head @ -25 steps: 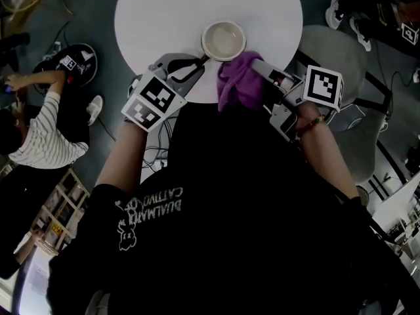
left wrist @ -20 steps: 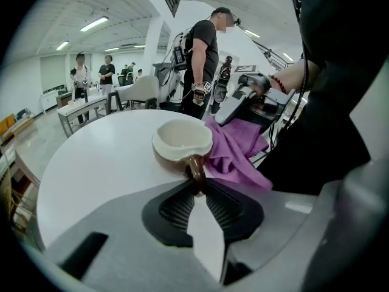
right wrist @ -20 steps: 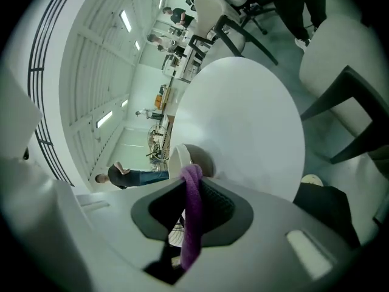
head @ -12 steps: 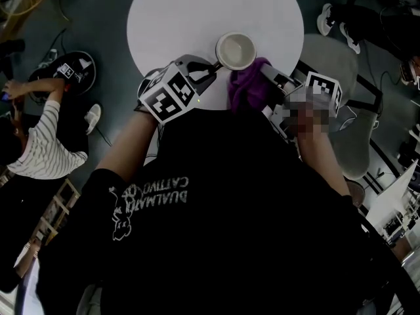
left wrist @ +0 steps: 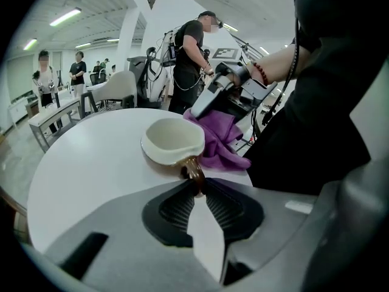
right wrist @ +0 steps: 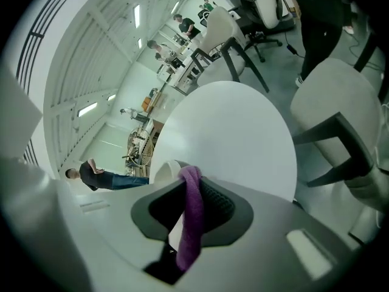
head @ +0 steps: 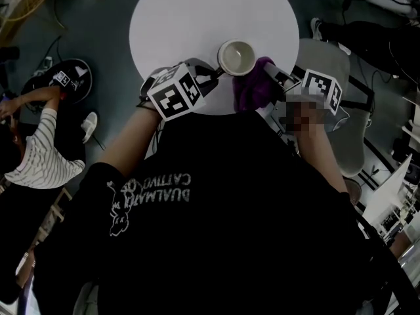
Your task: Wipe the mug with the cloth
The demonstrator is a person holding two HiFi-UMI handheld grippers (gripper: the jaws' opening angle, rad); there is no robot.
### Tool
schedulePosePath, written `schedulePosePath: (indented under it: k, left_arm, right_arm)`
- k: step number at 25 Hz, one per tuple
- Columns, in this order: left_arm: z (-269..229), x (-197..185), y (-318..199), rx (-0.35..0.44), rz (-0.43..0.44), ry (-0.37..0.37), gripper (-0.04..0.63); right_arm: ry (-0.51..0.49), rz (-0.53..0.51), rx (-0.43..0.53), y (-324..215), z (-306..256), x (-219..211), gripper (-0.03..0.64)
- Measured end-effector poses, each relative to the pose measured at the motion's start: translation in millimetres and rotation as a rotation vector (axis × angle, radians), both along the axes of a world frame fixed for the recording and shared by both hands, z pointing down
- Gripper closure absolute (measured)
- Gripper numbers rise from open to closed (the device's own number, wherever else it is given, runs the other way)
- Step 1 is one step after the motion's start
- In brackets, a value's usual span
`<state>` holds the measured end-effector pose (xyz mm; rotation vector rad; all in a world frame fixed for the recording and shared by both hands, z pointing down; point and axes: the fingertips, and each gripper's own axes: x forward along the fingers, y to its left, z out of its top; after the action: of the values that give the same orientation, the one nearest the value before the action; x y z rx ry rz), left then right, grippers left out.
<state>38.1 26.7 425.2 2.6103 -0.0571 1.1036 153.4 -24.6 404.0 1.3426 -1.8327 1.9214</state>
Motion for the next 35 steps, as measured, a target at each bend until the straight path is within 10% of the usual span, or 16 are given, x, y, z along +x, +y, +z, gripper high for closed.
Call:
schedulePosePath:
  k: [35]
  left_arm:
    - [2, -4, -3, -0.025, 0.146, 0.007, 0.529]
  right_arm:
    - [0.391, -0.28, 0.146, -61, -8, -20, 0.557]
